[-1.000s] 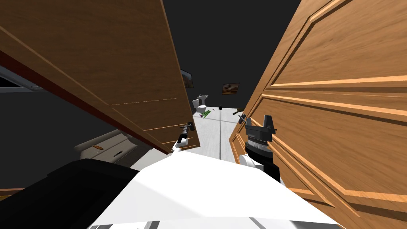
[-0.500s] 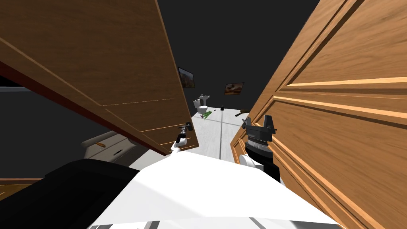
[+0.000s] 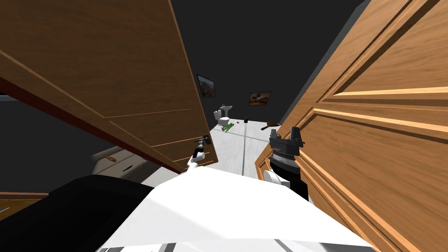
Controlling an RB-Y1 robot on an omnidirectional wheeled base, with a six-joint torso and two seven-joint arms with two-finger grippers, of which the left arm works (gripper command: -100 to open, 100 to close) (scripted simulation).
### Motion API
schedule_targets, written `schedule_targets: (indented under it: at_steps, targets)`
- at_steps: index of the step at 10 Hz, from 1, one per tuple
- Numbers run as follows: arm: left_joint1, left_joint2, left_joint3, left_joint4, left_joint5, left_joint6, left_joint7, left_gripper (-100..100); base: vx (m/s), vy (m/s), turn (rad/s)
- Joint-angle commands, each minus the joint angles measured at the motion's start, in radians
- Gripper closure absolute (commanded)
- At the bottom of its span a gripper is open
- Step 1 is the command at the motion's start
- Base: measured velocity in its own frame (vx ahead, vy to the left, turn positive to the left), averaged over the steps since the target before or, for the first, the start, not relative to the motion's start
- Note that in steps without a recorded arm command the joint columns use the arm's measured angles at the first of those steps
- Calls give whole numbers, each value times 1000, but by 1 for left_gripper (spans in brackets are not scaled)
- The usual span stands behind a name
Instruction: Push the door open
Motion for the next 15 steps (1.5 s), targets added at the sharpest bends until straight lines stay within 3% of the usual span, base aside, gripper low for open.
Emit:
schedule_targets:
  at_steps: [1,7,9,10,15]
  targets:
    - [-2,2,22,-7,3,-4,-4,100,217,-11,72]
    - [-3,2,102,5,16,-5,-20,100,195,-37,71]
    - [-4,2,121,8,18,-6,-24,100,191,-39,65]
    - [-2,-1,112,10,17,-4,-22,100,83,-13,33]
    - [9,-4,182,4,33,-6,-40,100,201,-1,54]
